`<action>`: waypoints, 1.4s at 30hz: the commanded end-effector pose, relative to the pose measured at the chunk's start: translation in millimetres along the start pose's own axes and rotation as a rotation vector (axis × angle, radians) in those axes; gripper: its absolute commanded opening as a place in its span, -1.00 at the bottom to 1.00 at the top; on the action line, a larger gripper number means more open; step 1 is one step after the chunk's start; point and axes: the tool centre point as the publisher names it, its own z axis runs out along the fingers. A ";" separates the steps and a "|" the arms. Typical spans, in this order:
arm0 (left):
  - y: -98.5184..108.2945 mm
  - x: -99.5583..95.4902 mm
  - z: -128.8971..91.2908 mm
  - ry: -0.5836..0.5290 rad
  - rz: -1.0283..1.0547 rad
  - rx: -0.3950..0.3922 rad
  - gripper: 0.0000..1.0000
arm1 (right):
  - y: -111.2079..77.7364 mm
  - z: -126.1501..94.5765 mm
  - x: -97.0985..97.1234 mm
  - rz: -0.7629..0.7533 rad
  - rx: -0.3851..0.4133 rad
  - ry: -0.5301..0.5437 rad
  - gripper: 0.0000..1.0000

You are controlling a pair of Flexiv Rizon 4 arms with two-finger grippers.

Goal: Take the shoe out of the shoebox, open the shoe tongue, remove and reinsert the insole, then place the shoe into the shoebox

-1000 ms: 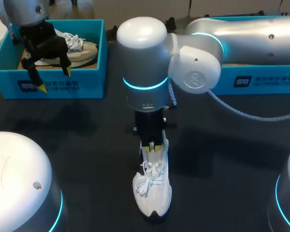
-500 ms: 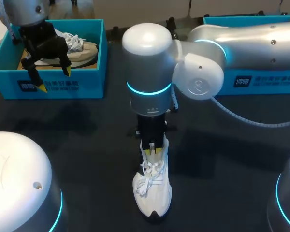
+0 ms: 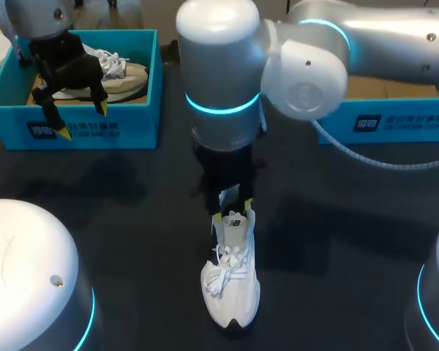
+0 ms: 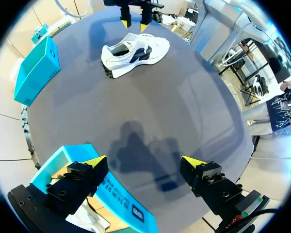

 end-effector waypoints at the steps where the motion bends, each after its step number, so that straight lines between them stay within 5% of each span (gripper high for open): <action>1: -0.2 0.7 -1.0 0.000 0.000 -0.002 1.00 | -0.3 -9.5 -7.4 -0.376 -0.039 0.007 1.00; 10: -0.2 0.7 -1.0 0.000 0.000 -0.002 1.00 | 9.1 -14.1 -16.9 -0.857 -0.107 0.054 1.00; 13: -0.2 0.7 -1.0 0.000 0.000 -0.002 1.00 | 12.9 -15.0 -22.4 -1.091 -0.166 0.166 1.00; 23: -0.2 0.7 -1.0 0.000 0.000 -0.002 1.00 | 12.9 -15.0 -22.4 -1.091 -0.166 0.166 1.00; 33: -0.2 0.7 -1.0 0.000 0.000 -0.002 1.00 | 54.5 4.3 -35.2 -1.207 -0.011 0.019 1.00; 42: -0.2 0.7 -1.0 0.000 0.000 -0.002 1.00 | 73.7 15.2 -52.3 -1.161 -0.016 -0.022 1.00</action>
